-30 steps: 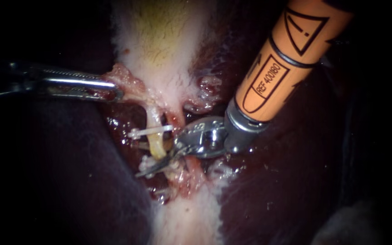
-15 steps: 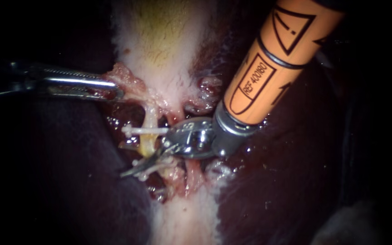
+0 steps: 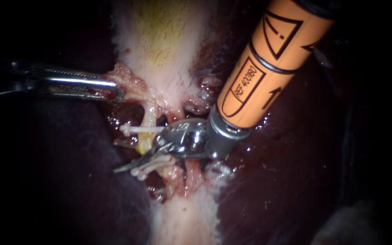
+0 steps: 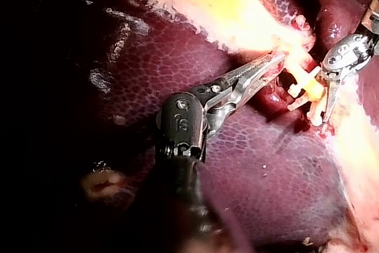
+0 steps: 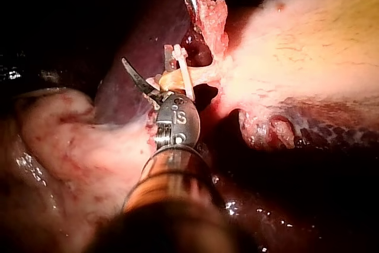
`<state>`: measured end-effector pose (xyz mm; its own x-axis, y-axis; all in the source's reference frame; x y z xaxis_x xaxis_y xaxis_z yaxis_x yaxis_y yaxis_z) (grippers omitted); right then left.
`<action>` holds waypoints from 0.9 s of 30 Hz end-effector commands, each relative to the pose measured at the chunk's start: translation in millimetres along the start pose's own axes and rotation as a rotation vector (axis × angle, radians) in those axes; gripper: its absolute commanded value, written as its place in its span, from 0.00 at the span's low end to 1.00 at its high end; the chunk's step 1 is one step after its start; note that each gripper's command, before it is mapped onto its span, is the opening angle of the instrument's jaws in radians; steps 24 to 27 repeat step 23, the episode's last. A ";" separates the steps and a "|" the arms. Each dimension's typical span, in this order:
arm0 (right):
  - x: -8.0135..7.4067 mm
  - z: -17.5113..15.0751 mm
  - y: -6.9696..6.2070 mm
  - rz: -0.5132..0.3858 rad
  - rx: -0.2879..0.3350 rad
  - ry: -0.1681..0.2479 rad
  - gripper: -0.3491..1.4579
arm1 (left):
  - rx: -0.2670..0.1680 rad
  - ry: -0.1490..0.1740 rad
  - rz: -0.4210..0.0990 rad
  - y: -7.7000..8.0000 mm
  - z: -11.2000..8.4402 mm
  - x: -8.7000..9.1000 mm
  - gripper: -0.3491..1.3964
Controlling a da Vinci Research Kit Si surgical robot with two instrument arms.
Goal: Go to the cutting position left tube
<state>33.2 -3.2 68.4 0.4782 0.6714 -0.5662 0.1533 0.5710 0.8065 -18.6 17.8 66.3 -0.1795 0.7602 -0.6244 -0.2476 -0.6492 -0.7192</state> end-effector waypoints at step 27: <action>2.0 -0.6 -1.5 0.033 0.025 0.039 0.91 | 0.000 0.000 0.000 -0.1 0.0 -0.1 0.00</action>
